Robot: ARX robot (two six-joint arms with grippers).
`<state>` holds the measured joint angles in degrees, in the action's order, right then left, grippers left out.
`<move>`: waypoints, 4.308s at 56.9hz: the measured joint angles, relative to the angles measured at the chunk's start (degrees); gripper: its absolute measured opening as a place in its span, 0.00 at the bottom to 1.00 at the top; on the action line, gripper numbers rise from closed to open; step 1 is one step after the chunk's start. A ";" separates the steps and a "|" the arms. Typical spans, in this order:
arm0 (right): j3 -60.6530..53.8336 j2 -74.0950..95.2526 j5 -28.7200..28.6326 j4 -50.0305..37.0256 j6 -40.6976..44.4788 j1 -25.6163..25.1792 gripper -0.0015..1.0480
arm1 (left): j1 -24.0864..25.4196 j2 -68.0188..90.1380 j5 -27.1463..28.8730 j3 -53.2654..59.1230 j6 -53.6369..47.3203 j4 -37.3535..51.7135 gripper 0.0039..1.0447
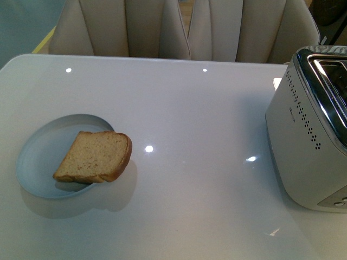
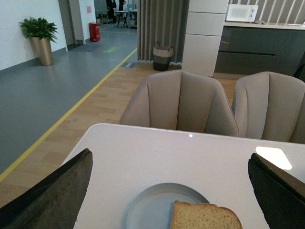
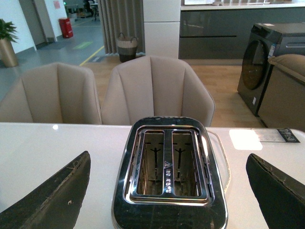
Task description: Left arm holds plate, right arm toasts bread
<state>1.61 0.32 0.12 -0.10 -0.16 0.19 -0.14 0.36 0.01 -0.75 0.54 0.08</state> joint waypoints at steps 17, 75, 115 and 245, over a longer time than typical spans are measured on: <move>0.00 0.00 0.00 0.00 0.00 0.00 0.92 | 0.00 0.00 0.00 0.00 0.00 0.00 0.93; 0.00 -0.02 -0.11 0.02 0.00 0.00 0.92 | 10.73 52.72 -11.87 -11.72 -2.01 4.35 0.93; 0.00 -0.02 -0.11 0.02 0.00 0.00 0.92 | 16.48 120.96 -11.17 -31.93 -5.51 31.32 0.93; 0.00 -0.02 -0.11 0.02 0.00 0.00 0.92 | -0.26 96.10 -17.73 -42.10 34.84 9.66 0.03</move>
<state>1.61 0.30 0.01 -0.08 -0.16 0.19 -0.40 96.47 -17.72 -42.85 35.38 9.74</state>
